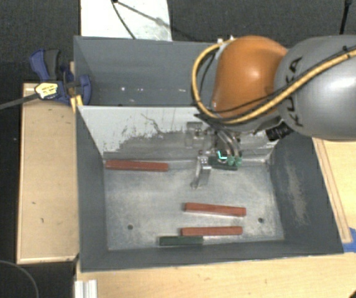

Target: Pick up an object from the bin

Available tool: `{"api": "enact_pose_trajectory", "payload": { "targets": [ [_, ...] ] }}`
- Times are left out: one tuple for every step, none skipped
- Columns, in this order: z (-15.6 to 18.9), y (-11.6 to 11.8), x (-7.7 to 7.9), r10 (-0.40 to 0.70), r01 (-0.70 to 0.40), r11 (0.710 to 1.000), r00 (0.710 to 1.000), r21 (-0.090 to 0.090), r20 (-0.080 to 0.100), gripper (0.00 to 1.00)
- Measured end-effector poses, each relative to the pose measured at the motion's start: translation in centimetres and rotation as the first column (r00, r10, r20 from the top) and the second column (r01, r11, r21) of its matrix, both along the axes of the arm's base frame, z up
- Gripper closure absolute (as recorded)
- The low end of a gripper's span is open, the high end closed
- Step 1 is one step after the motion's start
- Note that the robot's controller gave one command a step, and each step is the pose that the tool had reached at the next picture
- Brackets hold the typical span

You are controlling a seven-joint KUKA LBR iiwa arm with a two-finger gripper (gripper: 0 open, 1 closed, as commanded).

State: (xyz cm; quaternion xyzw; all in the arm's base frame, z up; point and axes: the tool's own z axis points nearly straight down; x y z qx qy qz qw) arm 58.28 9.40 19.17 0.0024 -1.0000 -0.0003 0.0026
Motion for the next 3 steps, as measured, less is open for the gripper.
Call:
{"api": "enact_pose_trajectory", "payload": {
  "targets": [
    [-12.1, -3.6, -4.1, -0.055, 0.055, 0.998, 0.998, -0.001, -0.002, 0.00],
    [-11.7, -3.5, -3.9, -0.057, 0.057, 0.998, 0.998, 0.001, 0.006, 1.00],
    [8.2, -10.3, -5.2, 0.064, -0.064, 0.998, 0.998, -0.002, 0.017, 1.00]
  ]
}}
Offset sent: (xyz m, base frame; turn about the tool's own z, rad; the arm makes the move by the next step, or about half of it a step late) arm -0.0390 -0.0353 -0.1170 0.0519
